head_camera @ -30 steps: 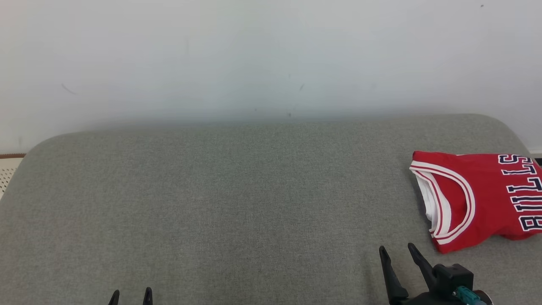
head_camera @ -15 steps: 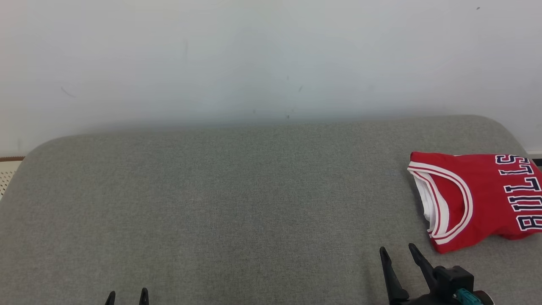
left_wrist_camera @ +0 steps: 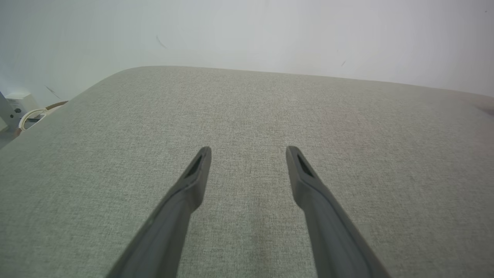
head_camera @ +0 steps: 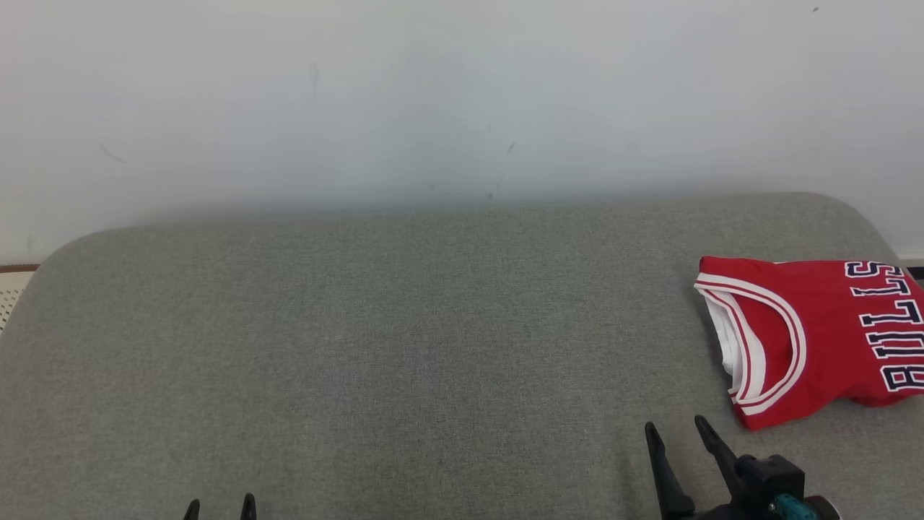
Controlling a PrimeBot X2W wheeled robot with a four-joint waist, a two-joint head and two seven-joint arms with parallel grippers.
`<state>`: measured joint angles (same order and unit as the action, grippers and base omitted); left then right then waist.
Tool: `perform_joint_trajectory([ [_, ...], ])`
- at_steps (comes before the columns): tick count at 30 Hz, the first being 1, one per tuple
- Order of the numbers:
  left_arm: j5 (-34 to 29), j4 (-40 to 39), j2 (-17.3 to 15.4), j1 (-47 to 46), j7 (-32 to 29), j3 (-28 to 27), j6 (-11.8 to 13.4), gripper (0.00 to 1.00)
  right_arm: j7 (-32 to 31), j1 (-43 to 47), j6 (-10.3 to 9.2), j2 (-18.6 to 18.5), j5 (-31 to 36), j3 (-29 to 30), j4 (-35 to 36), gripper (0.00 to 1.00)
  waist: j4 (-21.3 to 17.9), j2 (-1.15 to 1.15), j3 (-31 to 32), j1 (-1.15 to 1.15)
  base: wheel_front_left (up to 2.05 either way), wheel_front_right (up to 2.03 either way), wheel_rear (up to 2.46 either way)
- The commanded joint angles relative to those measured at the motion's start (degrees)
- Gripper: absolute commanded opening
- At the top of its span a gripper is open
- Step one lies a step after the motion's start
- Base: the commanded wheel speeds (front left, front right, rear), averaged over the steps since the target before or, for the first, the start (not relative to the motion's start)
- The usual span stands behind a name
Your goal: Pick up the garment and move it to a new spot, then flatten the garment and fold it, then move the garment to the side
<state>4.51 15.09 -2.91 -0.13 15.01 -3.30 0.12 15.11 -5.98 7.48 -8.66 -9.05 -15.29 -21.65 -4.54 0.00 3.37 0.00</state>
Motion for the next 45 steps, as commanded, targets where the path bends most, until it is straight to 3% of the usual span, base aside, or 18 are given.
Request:
perform_joint_trajectory([
  [1, 0.0, 0.0, 0.0, 0.0, 0.0, 0.0, 0.0, 1.0, 0.0, 0.0, 0.0, 0.1, 0.0, -0.2, -0.2, 1.0, 0.0, 0.0, -0.1, 0.0, 0.0, 0.0, 0.0],
  [45, -0.4, -0.3, 0.0, -0.3, 0.1, -1.0, -1.4, 1.0, 0.0, 0.0, 0.0, 1.3, 0.9, 0.2, 0.2, 1.0, 1.1, 0.0, -0.8, 0.0, 0.0, 0.0, 0.0],
])
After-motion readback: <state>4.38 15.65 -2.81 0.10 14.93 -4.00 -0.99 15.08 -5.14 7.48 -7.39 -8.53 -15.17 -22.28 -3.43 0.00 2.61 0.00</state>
